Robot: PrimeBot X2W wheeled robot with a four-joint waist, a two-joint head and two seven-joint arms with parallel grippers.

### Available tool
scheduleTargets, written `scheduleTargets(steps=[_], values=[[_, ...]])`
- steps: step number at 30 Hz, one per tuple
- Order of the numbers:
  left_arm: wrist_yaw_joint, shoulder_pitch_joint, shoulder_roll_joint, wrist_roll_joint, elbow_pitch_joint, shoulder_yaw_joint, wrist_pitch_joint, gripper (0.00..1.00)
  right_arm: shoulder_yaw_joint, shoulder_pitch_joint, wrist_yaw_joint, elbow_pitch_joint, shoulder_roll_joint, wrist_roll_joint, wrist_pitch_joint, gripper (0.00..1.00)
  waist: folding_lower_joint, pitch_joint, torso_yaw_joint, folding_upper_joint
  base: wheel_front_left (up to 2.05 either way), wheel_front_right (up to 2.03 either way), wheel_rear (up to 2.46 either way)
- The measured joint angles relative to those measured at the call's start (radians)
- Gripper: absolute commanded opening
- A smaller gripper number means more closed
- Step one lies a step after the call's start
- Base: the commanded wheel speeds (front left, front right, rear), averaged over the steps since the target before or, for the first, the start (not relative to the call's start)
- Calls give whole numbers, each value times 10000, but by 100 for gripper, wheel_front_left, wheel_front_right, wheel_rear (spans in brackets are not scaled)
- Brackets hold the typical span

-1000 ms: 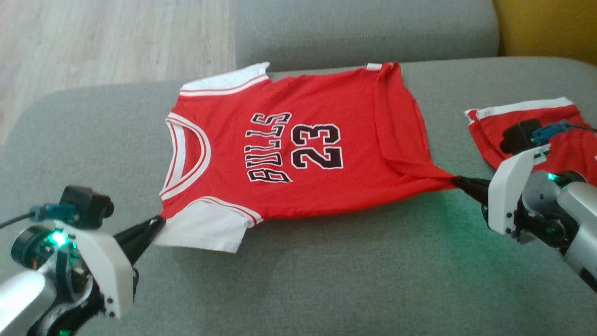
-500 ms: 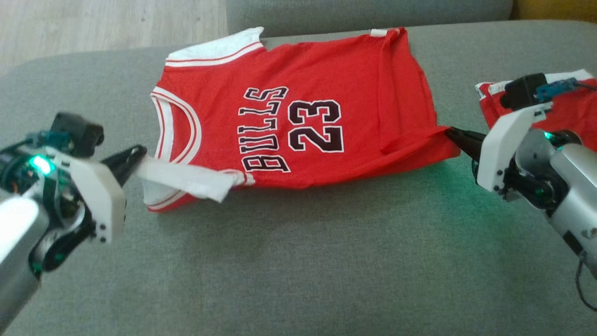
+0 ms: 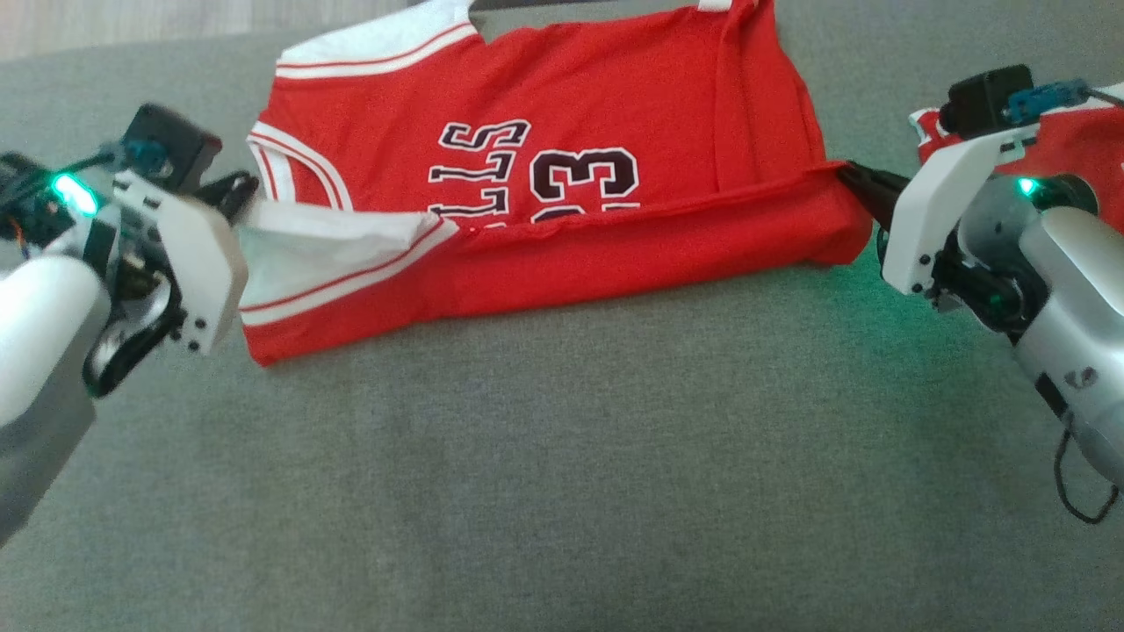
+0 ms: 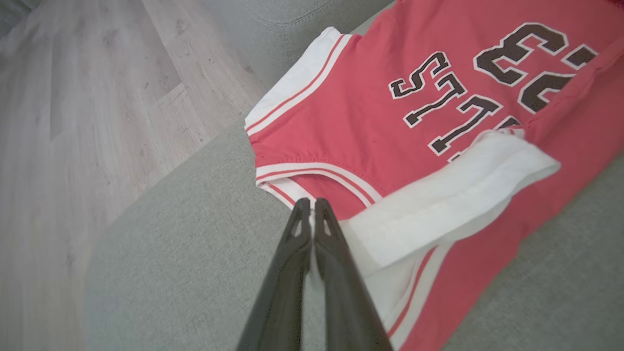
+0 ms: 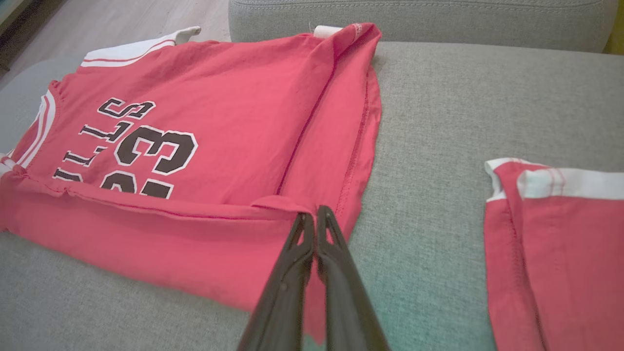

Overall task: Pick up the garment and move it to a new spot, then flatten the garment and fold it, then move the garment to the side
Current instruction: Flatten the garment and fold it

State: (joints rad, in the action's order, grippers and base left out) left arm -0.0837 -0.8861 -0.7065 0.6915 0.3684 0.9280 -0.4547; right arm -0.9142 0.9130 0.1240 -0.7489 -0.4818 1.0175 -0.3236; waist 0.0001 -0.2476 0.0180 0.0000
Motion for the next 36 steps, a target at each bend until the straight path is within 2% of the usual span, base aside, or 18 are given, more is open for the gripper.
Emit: scheduleTargets(steps=[9, 10, 11, 12, 13, 17, 23, 26, 29, 32, 34, 36], values=[[-222, -1013, 744, -709, 1620, 420, 537, 0, -77, 430, 0, -426, 395, -59, 353, 0, 1, -551, 158, 0, 0, 0, 0], [-222, -1047, 834, -709, 1816, 416, 629, 22, -65, 438, 0, -464, 431, -33, 382, 0, 0, -589, 174, 0, 0, 0, 0], [-219, -1077, 928, -713, 1990, 416, 717, 100, -46, 442, 0, -545, 472, 67, 408, 0, 0, -624, 188, 0, 0, 0, 0], [-217, -1104, 1005, -767, 2134, 424, 830, 100, -19, 442, 0, -610, 499, 128, 499, 89, 0, -652, 198, 0, 0, 0, 0], [-173, -1125, 1072, -834, 2247, 422, 988, 100, -10, 444, 0, -625, 529, 171, 554, 100, 0, -674, 205, 0, 0, 0, 0], [391, -1201, 1463, -880, 2648, 163, 2123, 100, 324, 509, 0, -688, 589, 215, 1726, 100, 0, -667, 203, 0, 0, 0, 0], [1515, -1195, 2278, -113, 2564, -1367, 4955, 100, 863, 803, -2, -560, 744, -82, 3992, 100, 0, -369, 179, 0, 0, 0, 0], [1921, -986, 2591, 217, 2236, -1904, 6038, 100, 1478, 785, 0, -625, 922, -169, 5219, 100, -1, -106, 121, 0, 0, 0, 0], [2339, -403, 2801, 504, 1647, -2456, 6815, 100, 2284, 727, 0, -610, 1085, -518, 5703, 100, -2, 211, 62, 0, 0, 0, 0], [2857, 521, 2905, 439, 775, -2926, 7068, 100, 4111, 178, -2, -56, 1398, -1152, 5747, 100, -3, 522, 0, 0, 0, 0, 0], [3306, 1249, 2936, -123, 0, -3166, 7083, 100, 5338, -530, -2, 692, 1643, -2403, 5774, 100, -3, 699, -38, 0, 0, 0, 0], [3845, 2094, 3166, -679, -1018, -3802, 7106, 100, 6439, -1525, -2, 1519, 2033, -4082, 5793, 100, -3, 848, -72, 0, 0, 0, 0]])
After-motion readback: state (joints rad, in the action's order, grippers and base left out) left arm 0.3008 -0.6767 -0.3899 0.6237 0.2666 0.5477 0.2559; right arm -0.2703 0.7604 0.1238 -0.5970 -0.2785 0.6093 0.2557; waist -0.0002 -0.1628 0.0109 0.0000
